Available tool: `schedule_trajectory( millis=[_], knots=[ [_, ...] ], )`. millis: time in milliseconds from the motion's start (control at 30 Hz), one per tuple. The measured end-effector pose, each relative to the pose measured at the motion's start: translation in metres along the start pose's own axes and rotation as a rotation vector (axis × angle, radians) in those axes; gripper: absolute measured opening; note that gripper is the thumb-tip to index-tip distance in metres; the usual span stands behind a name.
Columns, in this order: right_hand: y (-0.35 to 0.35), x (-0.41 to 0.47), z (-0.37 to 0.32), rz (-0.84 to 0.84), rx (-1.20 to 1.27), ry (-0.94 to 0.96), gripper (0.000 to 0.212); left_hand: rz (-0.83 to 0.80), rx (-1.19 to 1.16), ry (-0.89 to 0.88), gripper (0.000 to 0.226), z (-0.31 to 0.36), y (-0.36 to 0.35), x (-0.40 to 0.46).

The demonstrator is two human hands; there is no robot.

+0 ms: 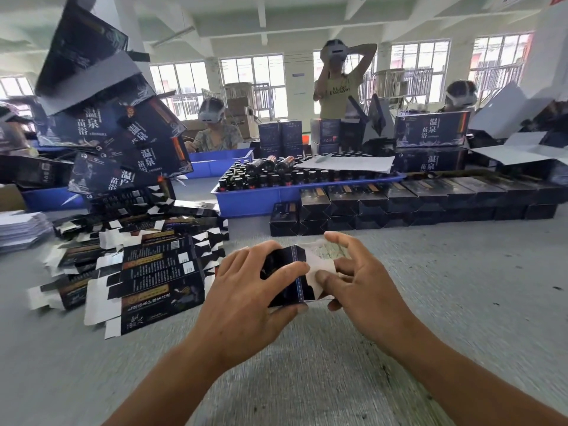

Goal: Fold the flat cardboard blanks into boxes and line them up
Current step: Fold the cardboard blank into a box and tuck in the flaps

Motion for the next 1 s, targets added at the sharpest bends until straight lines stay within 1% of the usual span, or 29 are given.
schedule_trajectory(
  millis=[67, 100, 200, 267, 500, 633, 667, 700, 767, 800, 833, 900, 1000],
  knots=[
    [-0.001, -0.002, -0.006, -0.002, -0.071, 0.059, 0.061, 0.021, 0.022, -0.012, 0.055, 0.001, 0.0, 0.0],
    [-0.002, -0.003, -0.01, -0.009, -0.128, 0.098, 0.059, 0.028, 0.029, -0.015, 0.055, 0.001, 0.0, 0.0],
    [-0.003, -0.005, -0.018, -0.008, -0.203, 0.176, 0.041, 0.036, 0.025, -0.014, 0.055, 0.0, -0.002, 0.0],
    [-0.002, -0.005, -0.019, 0.007, -0.2, 0.171, 0.035, 0.049, 0.016, -0.009, 0.058, 0.0, -0.002, 0.0],
    [0.0, -0.004, -0.02, 0.012, -0.278, 0.183, 0.028, 0.097, -0.029, 0.017, 0.07, -0.002, 0.0, -0.001],
    [-0.002, -0.003, -0.022, -0.017, -0.305, 0.174, 0.029, 0.095, 0.039, -0.014, 0.056, 0.001, -0.001, -0.001],
    [-0.004, -0.004, -0.021, -0.043, -0.296, 0.162, 0.033, 0.097, 0.036, -0.012, 0.052, 0.0, -0.002, -0.001],
    [-0.006, -0.005, -0.02, -0.085, -0.269, 0.14, 0.042, 0.1, 0.029, -0.004, 0.051, -0.002, -0.002, -0.001],
    [-0.015, -0.008, -0.015, -0.213, -0.19, 0.088, 0.07, 0.096, 0.021, 0.018, 0.052, -0.008, -0.003, -0.002],
    [-0.02, -0.009, -0.015, -0.273, -0.171, 0.073, 0.081, 0.089, 0.022, 0.026, 0.053, -0.01, -0.003, -0.002],
    [-0.023, -0.011, -0.015, -0.306, -0.162, 0.069, 0.086, 0.082, 0.023, 0.031, 0.054, -0.011, -0.003, -0.002],
    [-0.021, -0.009, -0.015, -0.273, -0.174, 0.078, 0.077, 0.075, 0.022, 0.031, 0.053, -0.01, -0.002, -0.002],
    [-0.01, -0.005, -0.016, -0.134, -0.22, 0.107, 0.052, 0.071, 0.02, 0.014, 0.052, -0.005, -0.003, -0.002]
  ],
)
Point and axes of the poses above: each hand's wrist, its own x-axis towards the middle knuckle, its own y-axis out of the back of the hand, z = x × y, the point moved 9 cm from there along x, towards the middle knuckle, and after that the axes turned 8 degrees about y, right-handed, at the moved point
